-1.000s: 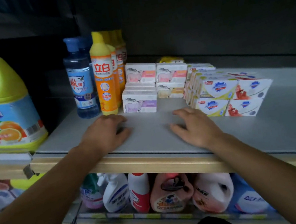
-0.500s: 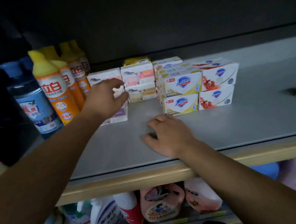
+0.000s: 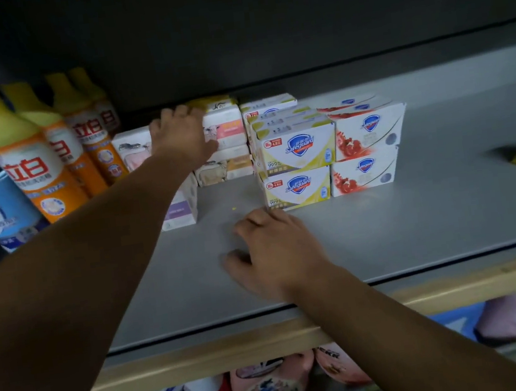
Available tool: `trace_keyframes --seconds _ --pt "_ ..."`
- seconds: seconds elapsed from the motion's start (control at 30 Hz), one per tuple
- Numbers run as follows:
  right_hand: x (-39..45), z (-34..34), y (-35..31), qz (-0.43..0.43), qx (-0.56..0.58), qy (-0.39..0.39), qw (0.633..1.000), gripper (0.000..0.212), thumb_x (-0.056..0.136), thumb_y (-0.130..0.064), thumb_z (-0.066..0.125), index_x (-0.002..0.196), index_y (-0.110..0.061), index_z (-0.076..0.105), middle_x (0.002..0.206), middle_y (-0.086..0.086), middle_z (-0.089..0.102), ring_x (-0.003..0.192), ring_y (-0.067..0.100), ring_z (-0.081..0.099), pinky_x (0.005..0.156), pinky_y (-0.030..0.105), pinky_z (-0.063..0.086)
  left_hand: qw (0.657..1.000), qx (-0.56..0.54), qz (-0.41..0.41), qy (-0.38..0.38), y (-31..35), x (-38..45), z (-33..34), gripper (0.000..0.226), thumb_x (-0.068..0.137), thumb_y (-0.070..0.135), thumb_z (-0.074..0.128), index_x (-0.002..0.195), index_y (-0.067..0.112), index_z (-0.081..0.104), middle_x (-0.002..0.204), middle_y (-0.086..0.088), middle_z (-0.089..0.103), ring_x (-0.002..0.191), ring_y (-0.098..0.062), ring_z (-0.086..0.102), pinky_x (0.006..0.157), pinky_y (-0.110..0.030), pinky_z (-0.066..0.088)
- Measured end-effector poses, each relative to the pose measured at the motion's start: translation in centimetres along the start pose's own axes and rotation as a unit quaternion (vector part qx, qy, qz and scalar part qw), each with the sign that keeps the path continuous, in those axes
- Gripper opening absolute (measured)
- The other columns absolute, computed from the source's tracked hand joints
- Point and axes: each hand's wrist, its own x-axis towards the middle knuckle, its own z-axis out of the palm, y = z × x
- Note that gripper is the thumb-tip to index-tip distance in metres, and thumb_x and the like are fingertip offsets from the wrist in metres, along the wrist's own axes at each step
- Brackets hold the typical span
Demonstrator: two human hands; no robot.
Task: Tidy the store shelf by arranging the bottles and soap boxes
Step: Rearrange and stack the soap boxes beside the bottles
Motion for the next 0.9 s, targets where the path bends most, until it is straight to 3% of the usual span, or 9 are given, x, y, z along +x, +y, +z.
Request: trace_keyframes --seconds 0.23,0.43,0.57,0.63,0.7,0.8,0.9 --pt "-0.2 -0.1 -0.1 0.0 -0.002 0.002 1.0 0.054 0.091 -0.052 0.039 0.133 -0.021 0.052 0.134 0.0 0.048 0.126 0.026 0.038 0.108 0.038 0.029 0.999 0.034 -0.025 0.014 1.1 0.4 -0.2 0.067 0.079 0.043 0.072 0.133 0.014 0.045 0.135 -0.016 0.043 0.127 -0.039 0.035 0.11 -0.053 0.025" --pt "-0.1 -0.5 -0.2 0.004 0.007 -0.02 1.0 0.053 0.091 -0.053 0.041 0.131 -0.021 0.054 0.132 -0.001 0.049 0.125 0.025 0.038 0.107 0.037 0.029 0.994 0.018 0.025 0.107 0.4 -2.7 -2.6 0.054 0.084 0.037 0.069 0.129 0.015 0.047 0.129 -0.014 0.046 0.119 -0.035 0.039 0.104 -0.047 0.031" --pt "-0.2 -0.6 -0.4 0.013 0.001 -0.028 1.0 0.05 0.091 -0.052 0.043 0.13 -0.022 0.055 0.13 -0.002 0.05 0.126 0.025 0.04 0.106 0.036 0.032 0.983 -0.089 0.046 0.155 -1.3 -6.7 -5.3 0.048 0.084 0.03 0.071 0.125 0.019 0.049 0.121 -0.011 0.05 0.11 -0.03 0.047 0.092 -0.042 0.042" --pt "-0.2 -0.9 -0.5 0.015 0.003 -0.029 0.999 0.052 0.09 -0.052 0.046 0.132 -0.023 0.054 0.132 -0.002 0.05 0.127 0.024 0.042 0.107 0.034 0.033 0.97 -0.173 0.056 0.164 -2.5 -9.6 -6.6 0.047 0.082 0.028 0.074 0.123 0.02 0.051 0.116 -0.006 0.05 0.099 -0.02 0.048 0.079 -0.03 0.042" --pt "-0.3 -1.3 -0.6 0.011 0.035 0.0 0.999 0.057 0.087 -0.05 0.053 0.137 -0.023 0.05 0.136 0.0 0.049 0.128 0.024 0.043 0.108 0.032 0.034 0.958 -0.236 0.047 0.153 -3.7 -12.7 -7.4 0.049 0.077 0.028 0.079 0.12 0.019 0.056 0.108 0.001 0.051 0.092 -0.011 0.045 0.072 -0.02 0.033" --pt "-0.6 -2.1 -1.4 -0.009 0.143 0.082 0.986 0.072 0.081 -0.038 0.064 0.146 -0.025 0.036 0.146 -0.003 0.039 0.132 0.02 0.039 0.108 0.029 0.035 0.932 -0.358 -0.022 0.051 -5.5 -16.9 -7.7 0.04 0.075 0.022 0.082 0.109 0.016 0.062 0.099 0.002 0.063 0.081 -0.012 0.058 0.066 -0.024 0.047" --pt "-0.6 -2.6 -3.1 -0.082 0.221 0.081 0.968 0.092 0.076 -0.021 0.073 0.153 -0.028 0.023 0.154 -0.008 0.027 0.138 0.014 0.034 0.113 0.033 0.034 0.852 -0.512 -0.075 -0.075 -6.9 -20.2 -7.3 0.03 0.08 0.016 0.078 0.107 0.011 0.067 0.098 -0.004 0.07 0.087 -0.017 0.064 0.07 -0.027 0.055"
